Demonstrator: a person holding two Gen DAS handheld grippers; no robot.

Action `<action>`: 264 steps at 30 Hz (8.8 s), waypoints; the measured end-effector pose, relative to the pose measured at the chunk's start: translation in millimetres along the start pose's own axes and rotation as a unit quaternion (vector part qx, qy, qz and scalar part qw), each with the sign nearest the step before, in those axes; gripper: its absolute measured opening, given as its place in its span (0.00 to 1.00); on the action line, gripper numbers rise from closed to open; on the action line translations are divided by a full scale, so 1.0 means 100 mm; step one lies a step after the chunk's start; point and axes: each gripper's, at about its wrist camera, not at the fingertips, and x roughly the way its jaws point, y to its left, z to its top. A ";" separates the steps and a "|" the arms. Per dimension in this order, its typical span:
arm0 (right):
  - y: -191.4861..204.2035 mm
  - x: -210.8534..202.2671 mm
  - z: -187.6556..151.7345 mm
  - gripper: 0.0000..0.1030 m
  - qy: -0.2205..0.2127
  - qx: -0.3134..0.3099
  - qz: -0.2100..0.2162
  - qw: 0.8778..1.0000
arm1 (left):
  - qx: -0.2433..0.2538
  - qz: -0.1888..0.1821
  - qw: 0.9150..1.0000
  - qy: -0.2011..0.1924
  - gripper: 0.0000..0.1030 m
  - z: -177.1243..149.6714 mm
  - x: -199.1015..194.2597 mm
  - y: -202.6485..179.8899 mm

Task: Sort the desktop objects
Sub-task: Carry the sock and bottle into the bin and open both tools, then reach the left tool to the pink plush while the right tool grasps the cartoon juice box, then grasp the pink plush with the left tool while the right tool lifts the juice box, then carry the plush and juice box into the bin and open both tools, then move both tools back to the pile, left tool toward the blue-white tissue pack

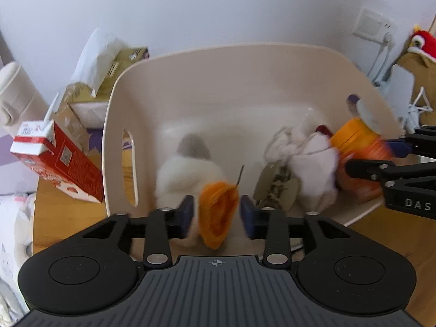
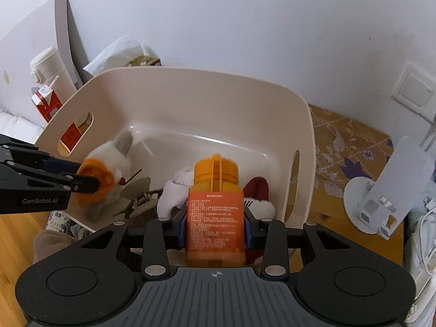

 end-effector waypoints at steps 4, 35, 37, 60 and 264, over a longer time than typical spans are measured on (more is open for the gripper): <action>0.03 -0.12 0.02 0.57 -0.017 0.010 -0.004 1.000 | -0.018 0.016 0.999 -0.037 0.71 -0.01 -0.17 0.03; 0.29 -0.73 -1.55 0.91 0.013 0.266 -0.010 0.964 | 0.068 -0.028 0.996 -0.044 0.75 -1.02 -0.82 -0.03; 0.31 -0.68 -1.66 0.88 0.029 0.285 -0.003 0.958 | 0.064 -0.027 0.997 -0.035 0.75 -1.09 -0.83 0.00; 0.72 -0.32 -1.84 0.41 0.085 0.237 -0.040 0.967 | 0.012 -0.057 0.998 0.016 0.76 -1.45 -0.78 0.11; 0.47 -0.20 -0.79 1.00 0.011 0.121 -0.057 0.991 | -0.174 0.036 0.983 0.041 0.77 -1.05 -0.31 0.66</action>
